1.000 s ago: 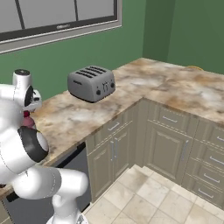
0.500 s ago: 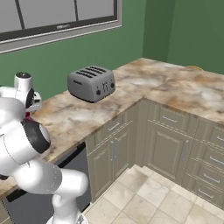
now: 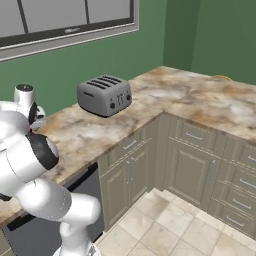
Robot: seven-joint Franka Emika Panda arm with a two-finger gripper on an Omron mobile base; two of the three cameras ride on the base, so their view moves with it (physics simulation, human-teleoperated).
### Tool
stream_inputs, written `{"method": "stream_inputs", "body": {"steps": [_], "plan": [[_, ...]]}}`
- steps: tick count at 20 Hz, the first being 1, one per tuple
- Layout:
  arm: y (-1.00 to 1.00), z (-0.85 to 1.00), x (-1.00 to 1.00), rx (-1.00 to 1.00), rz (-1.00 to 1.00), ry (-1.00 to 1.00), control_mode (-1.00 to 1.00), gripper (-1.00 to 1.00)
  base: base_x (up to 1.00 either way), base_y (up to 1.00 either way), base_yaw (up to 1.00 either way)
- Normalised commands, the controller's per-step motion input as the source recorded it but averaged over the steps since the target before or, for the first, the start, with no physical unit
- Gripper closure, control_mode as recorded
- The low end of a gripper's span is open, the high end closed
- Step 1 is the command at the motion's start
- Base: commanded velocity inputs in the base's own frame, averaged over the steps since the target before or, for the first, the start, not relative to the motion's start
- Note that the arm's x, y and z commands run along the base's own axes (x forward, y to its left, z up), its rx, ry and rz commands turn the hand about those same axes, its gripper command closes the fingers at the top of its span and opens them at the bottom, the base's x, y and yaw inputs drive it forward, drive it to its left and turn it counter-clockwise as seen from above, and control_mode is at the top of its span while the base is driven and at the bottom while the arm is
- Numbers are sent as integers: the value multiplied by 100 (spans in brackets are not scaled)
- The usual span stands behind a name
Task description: Move the drinks to the dining counter.
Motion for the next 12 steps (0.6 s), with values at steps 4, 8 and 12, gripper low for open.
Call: {"method": "stream_inputs", "body": {"steps": [4,8,12], "plan": [[5,-21,0,0,0,0,-100,100,0,0,0],[1,-18,0,0,0,0,-100,100,0,0,0],[0,-29,0,0,0,0,-100,100,0,0,0]]}}
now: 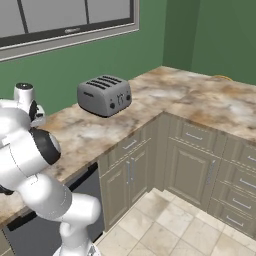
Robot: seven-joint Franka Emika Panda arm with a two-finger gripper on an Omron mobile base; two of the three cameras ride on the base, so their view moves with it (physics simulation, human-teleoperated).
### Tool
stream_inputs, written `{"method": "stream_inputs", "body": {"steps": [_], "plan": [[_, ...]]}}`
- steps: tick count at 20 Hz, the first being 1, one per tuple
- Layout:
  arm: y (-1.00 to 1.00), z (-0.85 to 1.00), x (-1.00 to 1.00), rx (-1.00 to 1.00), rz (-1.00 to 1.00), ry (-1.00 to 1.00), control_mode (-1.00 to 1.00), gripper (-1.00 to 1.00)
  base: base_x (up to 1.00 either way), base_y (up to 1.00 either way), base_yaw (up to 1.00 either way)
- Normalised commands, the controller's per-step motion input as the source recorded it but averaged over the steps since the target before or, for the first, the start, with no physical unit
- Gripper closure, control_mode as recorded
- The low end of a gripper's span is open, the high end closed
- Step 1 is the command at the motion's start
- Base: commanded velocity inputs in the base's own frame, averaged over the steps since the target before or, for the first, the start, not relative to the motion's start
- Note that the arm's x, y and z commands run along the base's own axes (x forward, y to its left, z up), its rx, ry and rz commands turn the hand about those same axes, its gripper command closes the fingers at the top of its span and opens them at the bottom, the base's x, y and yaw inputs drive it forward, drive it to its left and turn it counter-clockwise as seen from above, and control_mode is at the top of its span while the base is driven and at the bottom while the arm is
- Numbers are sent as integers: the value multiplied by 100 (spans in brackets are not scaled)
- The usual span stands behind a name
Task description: Move the drinks to the dining counter.
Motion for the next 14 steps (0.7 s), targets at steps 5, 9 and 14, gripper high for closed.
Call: {"method": "stream_inputs", "body": {"steps": [5,9,14], "plan": [[0,-6,0,0,0,0,-100,100,0,0,0],[0,6,-11,0,0,0,-100,100,0,0,0],[-11,53,-25,0,0,-5,-100,100,0,0,0]]}}
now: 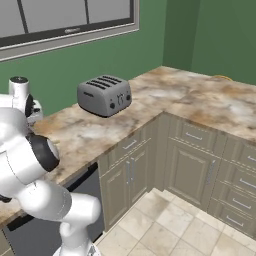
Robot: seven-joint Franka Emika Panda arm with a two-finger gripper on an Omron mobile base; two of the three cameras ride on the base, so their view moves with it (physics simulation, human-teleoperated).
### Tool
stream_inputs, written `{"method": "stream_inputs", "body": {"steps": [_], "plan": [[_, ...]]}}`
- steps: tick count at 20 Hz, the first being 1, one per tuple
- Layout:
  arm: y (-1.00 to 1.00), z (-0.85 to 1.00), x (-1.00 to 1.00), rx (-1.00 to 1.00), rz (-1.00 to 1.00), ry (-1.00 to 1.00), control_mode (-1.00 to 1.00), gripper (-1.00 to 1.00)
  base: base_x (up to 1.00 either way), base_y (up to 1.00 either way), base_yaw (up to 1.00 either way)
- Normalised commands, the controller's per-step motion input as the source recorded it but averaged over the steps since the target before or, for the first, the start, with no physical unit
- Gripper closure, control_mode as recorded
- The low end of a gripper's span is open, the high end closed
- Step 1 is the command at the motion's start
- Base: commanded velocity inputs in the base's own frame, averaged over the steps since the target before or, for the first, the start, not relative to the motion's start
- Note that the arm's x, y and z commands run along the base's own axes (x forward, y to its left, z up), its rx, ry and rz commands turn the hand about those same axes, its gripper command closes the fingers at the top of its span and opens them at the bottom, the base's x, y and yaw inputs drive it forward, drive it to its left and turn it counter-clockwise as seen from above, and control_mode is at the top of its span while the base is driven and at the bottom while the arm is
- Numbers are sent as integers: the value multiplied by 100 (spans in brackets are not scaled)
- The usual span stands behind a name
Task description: Move the drinks to the dining counter.
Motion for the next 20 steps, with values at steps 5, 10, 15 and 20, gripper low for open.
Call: {"method": "stream_inputs", "body": {"steps": [5,10,15,20], "plan": [[-36,73,-8,0,-1,-8,-100,100,0,0,0],[-49,60,-27,2,-4,-7,-100,100,0,0,0],[-57,44,-53,4,-4,-10,-100,100,0,0,0],[-69,33,-78,7,-4,-15,-100,100,0,0,0]]}}
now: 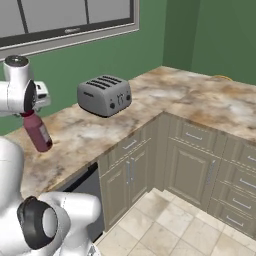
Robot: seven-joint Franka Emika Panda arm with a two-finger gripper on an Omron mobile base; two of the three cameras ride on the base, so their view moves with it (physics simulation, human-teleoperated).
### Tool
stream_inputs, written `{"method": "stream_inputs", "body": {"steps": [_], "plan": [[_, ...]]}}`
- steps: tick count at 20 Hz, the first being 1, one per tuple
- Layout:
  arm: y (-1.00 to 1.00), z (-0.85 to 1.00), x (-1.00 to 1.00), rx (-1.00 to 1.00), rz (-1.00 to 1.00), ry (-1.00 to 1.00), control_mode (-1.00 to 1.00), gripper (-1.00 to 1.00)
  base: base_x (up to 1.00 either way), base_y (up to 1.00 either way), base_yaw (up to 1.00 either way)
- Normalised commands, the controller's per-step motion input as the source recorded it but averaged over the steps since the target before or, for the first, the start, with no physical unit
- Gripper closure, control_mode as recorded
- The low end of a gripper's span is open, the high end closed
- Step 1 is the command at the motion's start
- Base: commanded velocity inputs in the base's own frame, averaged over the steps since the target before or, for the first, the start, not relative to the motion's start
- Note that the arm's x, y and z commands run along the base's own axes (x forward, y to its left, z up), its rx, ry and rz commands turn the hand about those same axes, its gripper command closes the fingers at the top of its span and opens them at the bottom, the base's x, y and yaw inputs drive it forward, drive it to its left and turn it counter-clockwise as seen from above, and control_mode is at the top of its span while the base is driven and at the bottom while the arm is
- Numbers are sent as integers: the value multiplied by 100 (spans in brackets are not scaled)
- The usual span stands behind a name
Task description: Move the drinks to the dining counter.
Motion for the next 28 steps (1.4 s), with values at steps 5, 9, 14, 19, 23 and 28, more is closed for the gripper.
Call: {"method": "stream_inputs", "body": {"steps": [5,9,14,19,23,28], "plan": [[-81,26,-78,5,-4,-16,-100,100,0,0,0],[-58,9,-74,0,-3,-16,-100,100,0,0,0],[-42,2,-71,0,-3,-15,-100,100,0,0,0],[-31,0,-57,0,-5,-10,-100,100,0,0,0],[-10,0,-21,0,-5,-2,-100,100,0,0,0],[0,0,0,0,0,0,100,100,0,0,0]]}}
